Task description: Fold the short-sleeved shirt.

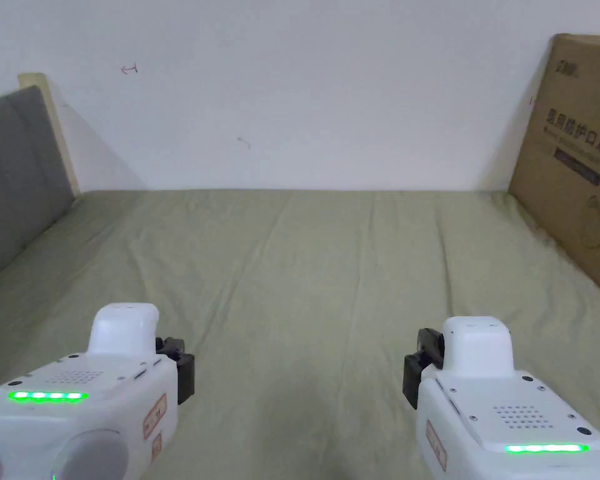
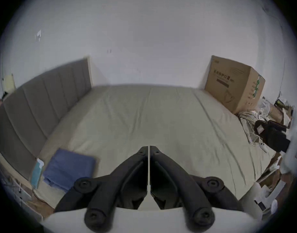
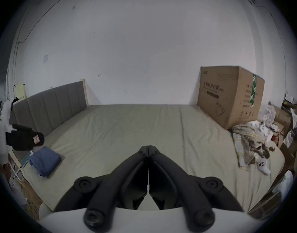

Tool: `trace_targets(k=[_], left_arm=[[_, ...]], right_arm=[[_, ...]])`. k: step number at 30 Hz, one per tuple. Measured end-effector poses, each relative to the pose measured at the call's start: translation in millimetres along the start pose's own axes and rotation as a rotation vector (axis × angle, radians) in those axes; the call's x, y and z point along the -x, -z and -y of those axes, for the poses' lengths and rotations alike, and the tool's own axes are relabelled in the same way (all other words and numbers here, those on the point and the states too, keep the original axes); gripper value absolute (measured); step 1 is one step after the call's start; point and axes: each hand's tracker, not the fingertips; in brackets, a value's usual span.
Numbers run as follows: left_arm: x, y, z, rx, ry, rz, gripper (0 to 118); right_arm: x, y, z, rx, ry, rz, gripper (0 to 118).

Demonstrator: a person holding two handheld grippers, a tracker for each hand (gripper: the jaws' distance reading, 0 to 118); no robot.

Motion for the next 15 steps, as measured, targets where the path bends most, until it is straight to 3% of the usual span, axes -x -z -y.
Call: trace_targets(k=[6, 15], left_arm=[[-39, -33, -38, -0.207, 0.073, -0.060, 1], [-68, -60, -62, -0.364, 0.121, -0.090, 1]], right_arm=[[-18, -15, -37, -0.111, 0.027, 0.037, 1], [-22, -29, -72, -0.202, -0.022, 0.078, 1]])
